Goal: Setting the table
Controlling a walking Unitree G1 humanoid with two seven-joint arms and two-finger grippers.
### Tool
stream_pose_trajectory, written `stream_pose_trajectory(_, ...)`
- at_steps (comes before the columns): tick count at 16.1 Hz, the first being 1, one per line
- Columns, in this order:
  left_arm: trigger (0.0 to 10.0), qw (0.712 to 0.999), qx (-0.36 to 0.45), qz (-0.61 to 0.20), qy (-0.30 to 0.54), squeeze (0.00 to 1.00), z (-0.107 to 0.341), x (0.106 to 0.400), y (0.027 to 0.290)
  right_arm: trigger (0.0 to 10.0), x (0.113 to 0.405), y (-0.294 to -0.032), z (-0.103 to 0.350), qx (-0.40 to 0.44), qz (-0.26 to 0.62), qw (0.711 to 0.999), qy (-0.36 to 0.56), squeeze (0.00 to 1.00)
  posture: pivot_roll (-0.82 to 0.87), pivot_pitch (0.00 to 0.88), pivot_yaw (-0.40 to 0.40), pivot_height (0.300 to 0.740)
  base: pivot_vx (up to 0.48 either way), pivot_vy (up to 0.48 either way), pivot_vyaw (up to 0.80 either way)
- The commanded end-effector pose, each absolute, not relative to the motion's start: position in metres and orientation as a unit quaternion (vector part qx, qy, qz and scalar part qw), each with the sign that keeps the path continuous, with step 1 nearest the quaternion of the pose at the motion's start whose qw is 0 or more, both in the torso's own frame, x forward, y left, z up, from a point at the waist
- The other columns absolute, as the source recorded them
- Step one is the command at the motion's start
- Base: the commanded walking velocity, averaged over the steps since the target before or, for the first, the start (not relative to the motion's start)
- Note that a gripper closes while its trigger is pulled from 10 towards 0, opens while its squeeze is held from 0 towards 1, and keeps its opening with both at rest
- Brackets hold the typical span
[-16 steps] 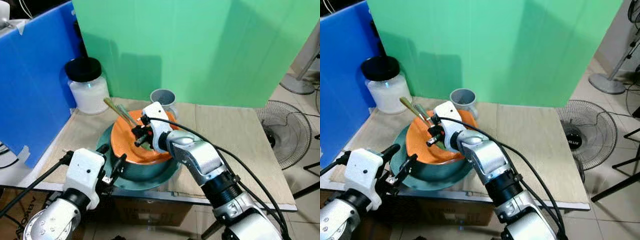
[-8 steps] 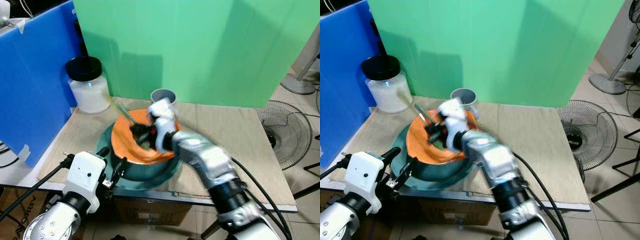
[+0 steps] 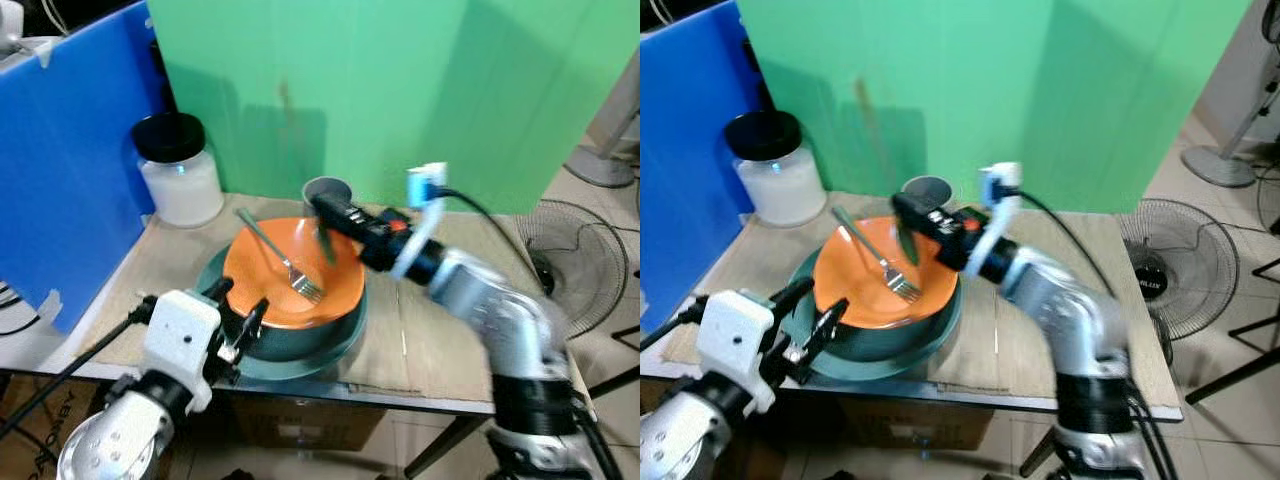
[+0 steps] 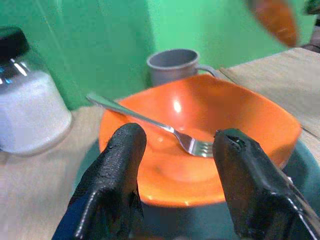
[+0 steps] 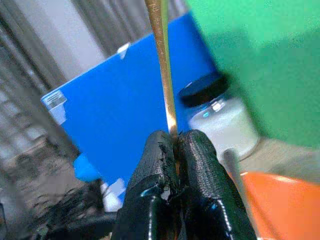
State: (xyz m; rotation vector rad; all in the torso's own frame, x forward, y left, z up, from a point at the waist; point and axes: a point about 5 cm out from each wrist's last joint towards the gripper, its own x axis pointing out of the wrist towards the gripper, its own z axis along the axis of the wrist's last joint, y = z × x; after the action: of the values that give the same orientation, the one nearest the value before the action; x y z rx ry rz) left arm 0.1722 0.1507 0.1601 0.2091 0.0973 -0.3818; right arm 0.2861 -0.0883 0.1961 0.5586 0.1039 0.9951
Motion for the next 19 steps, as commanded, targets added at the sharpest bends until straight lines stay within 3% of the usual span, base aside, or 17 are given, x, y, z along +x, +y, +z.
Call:
stream_pose_trajectory(1, 10.0, 0.977, 0.107, -0.178, 0.047, 0.0, 0.159, 0.175, 0.151, 10.0, 0.282, -0.101, 0.203, 0.269, 0.455, 0.848, 0.034, 0.0, 0.0, 0.0, 0.005, 0.74, 0.0, 0.0, 0.0)
stream_pose_trajectory(3, 10.0, 0.98, 0.108, -0.165, 0.035, 0.0, 0.159, 0.18, 0.149, 10.0, 0.273, -0.112, 0.203, 0.241, 0.449, 0.86, 0.031, 0.0, -0.01, 0.0, 0.013, 0.74, 0.0, 0.0, 0.0)
stream_pose_trajectory(6, 10.0, 0.987, 0.088, -0.129, 0.02, 0.0, 0.163, 0.191, 0.144, 10.0, 0.261, -0.131, 0.207, 0.198, 0.386, 0.901, 0.005, 0.0, -0.03, 0.0, 0.019, 0.74, 0.0, 0.0, -0.8)
stream_pose_trajectory(9, 10.0, 0.99, 0.092, -0.111, 0.012, 0.0, 0.164, 0.195, 0.142, 10.0, 0.253, -0.136, 0.21, 0.173, 0.349, 0.921, -0.007, 0.0, -0.04, 0.0, 0.016, 0.74, 0.0, 0.0, -0.8)
stream_pose_trajectory(12, 10.0, 0.993, 0.109, -0.052, -0.015, 0.0, 0.173, 0.207, 0.152, 10.0, 0.251, -0.154, 0.201, 0.141, 0.227, 0.963, -0.022, 0.0, -0.05, 0.0, 0.026, 0.74, 0.0, 0.0, -0.8)
stream_pose_trajectory(16, 10.0, 0.987, 0.152, -0.01, -0.048, 0.0, 0.188, 0.219, 0.171, 10.0, 0.242, -0.162, 0.181, 0.126, 0.164, 0.978, 0.011, 0.0, -0.06, 0.0, 0.036, 0.74, 0.0, 0.0, -0.8)
stream_pose_trajectory(19, 10.0, 0.987, 0.155, -0.012, -0.045, 0.0, 0.189, 0.221, 0.169, 10.0, 0.236, -0.161, 0.175, 0.115, 0.146, 0.982, 0.017, 0.0, -0.06, 0.0, 0.035, 0.74, 0.0, 0.0, -0.8)
